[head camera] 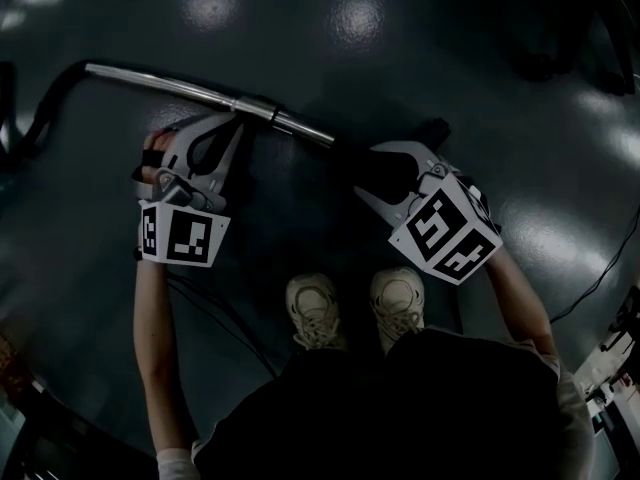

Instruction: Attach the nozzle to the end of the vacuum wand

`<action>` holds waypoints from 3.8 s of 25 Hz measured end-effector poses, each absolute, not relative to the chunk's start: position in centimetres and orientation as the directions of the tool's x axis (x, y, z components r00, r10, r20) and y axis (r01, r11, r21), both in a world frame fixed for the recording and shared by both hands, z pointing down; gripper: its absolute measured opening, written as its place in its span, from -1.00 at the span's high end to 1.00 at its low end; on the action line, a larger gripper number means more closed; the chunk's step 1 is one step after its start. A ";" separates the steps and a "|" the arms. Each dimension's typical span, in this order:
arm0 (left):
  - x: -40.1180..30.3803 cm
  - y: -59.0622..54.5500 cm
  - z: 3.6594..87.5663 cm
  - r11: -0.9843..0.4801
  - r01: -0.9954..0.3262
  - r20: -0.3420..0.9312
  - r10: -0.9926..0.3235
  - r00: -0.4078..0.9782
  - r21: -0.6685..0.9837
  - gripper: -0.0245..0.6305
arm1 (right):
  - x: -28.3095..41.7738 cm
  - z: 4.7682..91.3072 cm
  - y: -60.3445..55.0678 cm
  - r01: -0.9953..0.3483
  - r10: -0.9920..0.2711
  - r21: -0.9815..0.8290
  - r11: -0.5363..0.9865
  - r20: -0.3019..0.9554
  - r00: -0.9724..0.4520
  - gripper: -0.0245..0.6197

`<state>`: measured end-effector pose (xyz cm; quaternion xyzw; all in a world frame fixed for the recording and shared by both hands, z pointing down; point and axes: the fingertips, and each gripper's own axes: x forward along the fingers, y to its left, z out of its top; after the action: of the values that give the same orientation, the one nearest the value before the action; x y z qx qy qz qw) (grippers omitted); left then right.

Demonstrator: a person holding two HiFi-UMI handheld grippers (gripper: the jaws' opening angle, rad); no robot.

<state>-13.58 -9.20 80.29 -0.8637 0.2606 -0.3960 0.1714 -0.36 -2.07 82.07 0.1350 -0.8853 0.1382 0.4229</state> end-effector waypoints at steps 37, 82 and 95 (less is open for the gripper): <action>-11.4 -8.8 82.5 -0.863 0.211 0.847 -0.353 0.398 -0.459 0.36 | -0.6 80.4 -2.8 -0.392 -0.117 -0.165 0.905 0.790 -0.602 0.37; -14.6 -13.1 70.0 -0.225 -0.941 0.179 -0.945 0.274 0.254 0.92 | -0.6 69.3 -15.0 -0.742 -0.667 -0.275 0.611 0.325 -0.670 0.90; -14.0 -17.6 72.4 -0.250 -0.937 0.197 -0.933 0.301 0.245 0.92 | -1.2 73.4 -19.6 -0.762 -0.683 -0.374 0.529 0.345 -0.644 0.90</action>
<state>-14.03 -17.57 72.44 -0.7907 0.5911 -0.0056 -0.1593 -1.18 -19.63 73.42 0.4147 -0.8709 0.2518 0.0783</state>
